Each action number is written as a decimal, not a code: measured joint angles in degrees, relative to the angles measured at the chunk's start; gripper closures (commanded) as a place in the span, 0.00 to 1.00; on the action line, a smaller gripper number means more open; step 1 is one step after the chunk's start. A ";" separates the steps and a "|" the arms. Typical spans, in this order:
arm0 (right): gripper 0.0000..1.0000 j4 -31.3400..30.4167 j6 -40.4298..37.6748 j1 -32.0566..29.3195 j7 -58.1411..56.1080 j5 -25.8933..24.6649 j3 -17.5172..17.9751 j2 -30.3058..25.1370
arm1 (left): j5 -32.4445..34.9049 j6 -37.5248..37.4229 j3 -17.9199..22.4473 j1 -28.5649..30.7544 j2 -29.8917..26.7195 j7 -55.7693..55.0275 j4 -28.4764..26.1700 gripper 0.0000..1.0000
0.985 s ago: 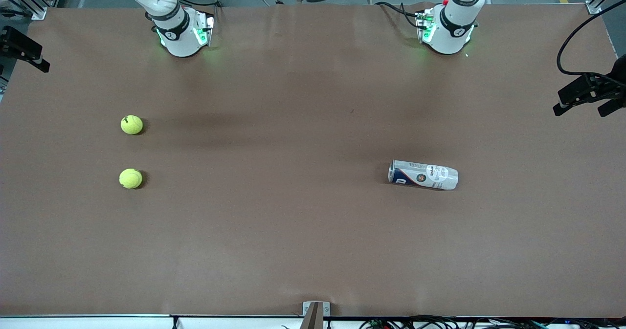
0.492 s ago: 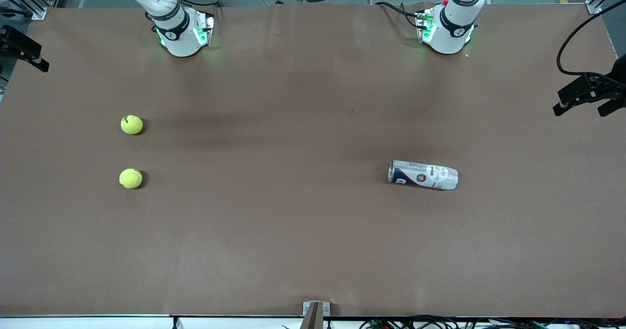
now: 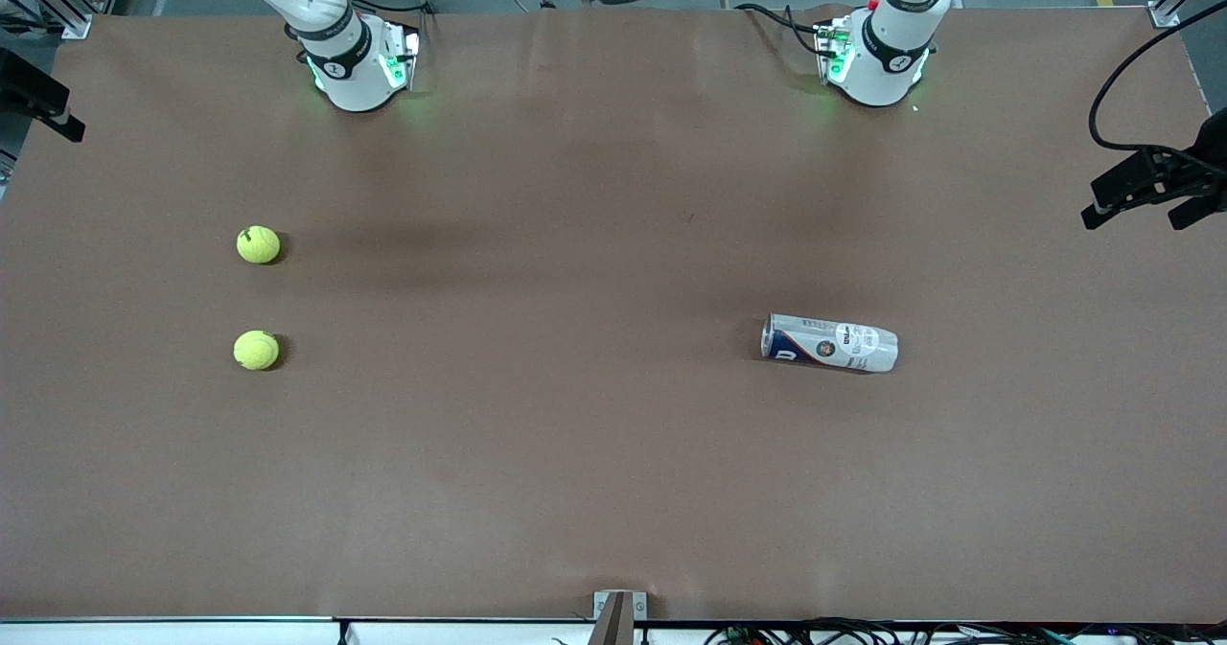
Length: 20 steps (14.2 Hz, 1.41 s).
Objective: Insert tennis ball vertically with right arm
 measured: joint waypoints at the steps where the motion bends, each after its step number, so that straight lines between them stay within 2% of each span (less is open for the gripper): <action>1: 0.00 0.00 1.53 -0.07 0.00 -0.01 -0.14 0.61 | 0.00 -0.87 -0.04 -0.04 0.77 -2.65 -0.07 0.00; 7: 0.00 -0.11 9.89 -1.84 0.00 -0.01 -0.64 7.57 | 0.86 -2.95 -2.27 -3.78 6.63 -36.60 -0.28 0.00; 13: 0.00 -0.43 23.78 -3.33 -0.16 -0.02 -0.69 18.64 | 10.29 -1.74 -2.60 -14.28 14.11 -64.67 -0.35 0.00; 17: 0.00 -0.61 25.35 -4.31 -0.08 0.04 -0.71 23.55 | 17.93 0.11 -2.72 -20.50 20.53 -81.38 -0.35 0.00; 20: 0.00 -3.14 27.57 -4.59 -0.08 0.08 -0.63 26.24 | 22.56 4.59 -2.73 -22.97 25.45 -93.43 -0.49 0.00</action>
